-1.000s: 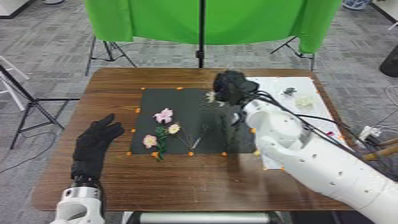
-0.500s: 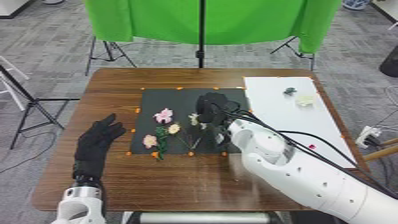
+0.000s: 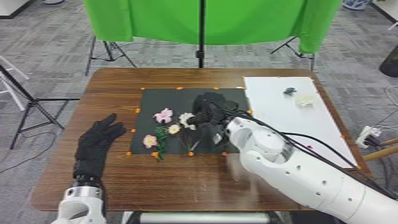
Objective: Arrange flowers
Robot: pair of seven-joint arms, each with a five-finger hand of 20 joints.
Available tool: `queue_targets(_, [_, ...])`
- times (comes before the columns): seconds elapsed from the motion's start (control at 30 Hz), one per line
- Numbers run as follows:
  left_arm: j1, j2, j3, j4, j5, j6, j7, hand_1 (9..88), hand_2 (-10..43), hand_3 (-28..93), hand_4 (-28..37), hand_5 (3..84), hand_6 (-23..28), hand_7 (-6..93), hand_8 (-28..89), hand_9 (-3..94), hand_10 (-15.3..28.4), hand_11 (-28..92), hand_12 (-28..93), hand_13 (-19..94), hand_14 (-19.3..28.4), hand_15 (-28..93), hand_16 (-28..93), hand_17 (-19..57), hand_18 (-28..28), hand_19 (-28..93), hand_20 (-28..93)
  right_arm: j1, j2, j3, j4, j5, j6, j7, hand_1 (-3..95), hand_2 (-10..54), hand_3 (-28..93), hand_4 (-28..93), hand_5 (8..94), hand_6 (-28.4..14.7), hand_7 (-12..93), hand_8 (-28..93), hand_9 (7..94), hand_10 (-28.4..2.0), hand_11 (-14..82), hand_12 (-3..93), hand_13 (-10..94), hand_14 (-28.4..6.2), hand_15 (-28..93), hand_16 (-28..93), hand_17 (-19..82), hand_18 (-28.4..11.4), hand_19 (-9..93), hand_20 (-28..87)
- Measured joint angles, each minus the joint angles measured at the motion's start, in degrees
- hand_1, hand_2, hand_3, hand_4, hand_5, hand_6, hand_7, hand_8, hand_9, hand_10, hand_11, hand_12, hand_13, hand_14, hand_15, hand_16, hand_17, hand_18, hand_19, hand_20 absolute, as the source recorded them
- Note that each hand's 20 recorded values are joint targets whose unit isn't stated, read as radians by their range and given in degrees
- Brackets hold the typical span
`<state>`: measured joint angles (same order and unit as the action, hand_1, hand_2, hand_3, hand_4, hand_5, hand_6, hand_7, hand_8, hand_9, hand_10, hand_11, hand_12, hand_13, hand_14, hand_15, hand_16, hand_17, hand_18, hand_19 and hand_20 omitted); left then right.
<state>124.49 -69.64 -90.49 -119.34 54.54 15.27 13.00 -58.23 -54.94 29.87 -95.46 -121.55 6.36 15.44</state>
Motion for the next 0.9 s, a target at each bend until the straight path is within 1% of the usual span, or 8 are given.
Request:
queue_targets(0.13, [-0.1, -0.04, 0.00, 0.00, 0.06, -0.02, 0.00, 21.6, 5.2, 69, -28.3, 45.8, 5.0, 11.7, -7, 46.4, 14.1, 23, 11, 34, 18.8, 34, -5, 0.6, 13.4, 16, 18, -0.4, 0.1, 2.0, -0.4, 0.0, 0.0, -0.1, 27.2, -9.5, 66, -18, 68.4, 0.2, 18, -10, 78.8, -12.9, 21.2, 21.2, 89, -3.0, 66, 34, 66, -13.3, 93, 67])
queue_targets(0.27, [-0.1, -0.06, 0.00, 0.00, 0.09, -0.03, 0.07, 21.6, 5.2, 69, -28.3, 45.9, 5.0, 11.6, -7, 46.5, 14.1, 23, 11, 34, 18.8, 34, -5, 0.6, 13.4, 16, 18, -1.5, 0.6, 7.0, -0.8, -0.3, 0.2, 0.8, 27.9, -9.5, 67, -16, 67.7, 0.1, 17, -10, 77.1, -13.3, 20.6, 21.4, 88, -3.8, 66, 34, 65, -13.6, 93, 66])
queue_targets(0.4, [0.0, -0.06, -0.06, -0.02, 0.09, 0.01, 0.07, 21.6, 5.2, 69, -28.3, 45.9, 5.0, 11.7, -7, 46.5, 14.1, 23, 11, 34, 18.8, 34, -5, 0.6, 13.4, 16, 18, -1.5, 1.5, 12.6, 0.7, -4.9, 0.2, 7.4, 28.8, -9.5, 67, -15, 63.6, -0.7, 15, -9, 71.1, -14.9, 18.4, 21.2, 85, -5.0, 67, 35, 63, -14.0, 93, 66])
queue_targets(0.47, [0.1, -0.06, -0.07, -0.06, 0.09, 0.02, 0.07, 21.6, 5.2, 69, -28.3, 45.9, 5.1, 11.7, -7, 46.5, 14.2, 23, 11, 34, 18.7, 34, -5, 0.6, 13.4, 16, 18, -1.3, 2.1, 15.0, 2.6, -7.8, -0.5, 11.4, 28.8, -9.5, 67, -15, 59.4, -1.8, 14, -8, 66.7, -16.0, 16.9, 21.4, 83, -6.0, 68, 35, 61, -14.4, 93, 66])
queue_targets(0.53, [0.2, -0.06, -0.08, -0.07, 0.10, 0.02, 0.07, 21.6, 5.2, 69, -28.3, 45.9, 5.0, 11.8, -7, 46.4, 14.1, 23, 11, 34, 18.7, 34, -5, 0.6, 13.5, 16, 18, -1.0, 3.2, 17.2, 4.7, -9.2, -2.8, 14.4, 28.8, -9.5, 67, -15, 58.1, -2.3, 13, -8, 65.2, -16.2, 16.4, 21.5, 82, -6.2, 68, 34, 61, -14.7, 93, 65])
queue_targets(0.57, [0.2, -0.06, -0.08, -0.07, 0.11, 0.02, 0.07, 21.6, 5.2, 69, -28.3, 45.9, 5.0, 11.8, -7, 46.4, 14.1, 23, 11, 34, 18.7, 34, -5, 0.6, 13.5, 16, 18, -0.9, 3.9, 18.3, 5.6, -9.3, -4.6, 15.3, 28.7, -9.5, 67, -15, 55.6, -2.7, 12, -8, 62.3, -16.7, 15.5, 21.5, 81, -6.7, 68, 34, 61, -15.0, 93, 65])
queue_targets(0.7, [0.2, -0.07, -0.08, -0.08, 0.12, 0.02, 0.07, 21.6, 5.2, 69, -28.3, 45.9, 5.0, 11.8, -7, 46.4, 14.1, 23, 11, 34, 18.7, 34, -5, 0.6, 13.4, 16, 18, -0.9, 6.4, 21.8, 9.4, -9.2, -11.6, 17.0, 28.4, -9.5, 67, -14, 51.8, -3.1, 11, -7, 58.3, -17.8, 14.0, 21.7, 79, -8.0, 69, 34, 59, -15.5, 93, 64])
queue_targets(0.9, [0.2, -0.09, -0.08, -0.08, 0.15, 0.03, 0.07, 21.6, 5.2, 69, -28.3, 46.0, 5.0, 11.8, -7, 46.5, 14.2, 23, 11, 34, 18.8, 34, -5, 0.7, 13.4, 16, 18, -1.6, 6.7, 25.0, 15.0, -9.2, -15.1, 20.6, 28.1, -9.5, 67, -15, 49.5, -2.3, 10, -7, 55.4, -18.3, 12.8, 22.1, 77, -8.9, 70, 34, 58, -15.9, 93, 63])
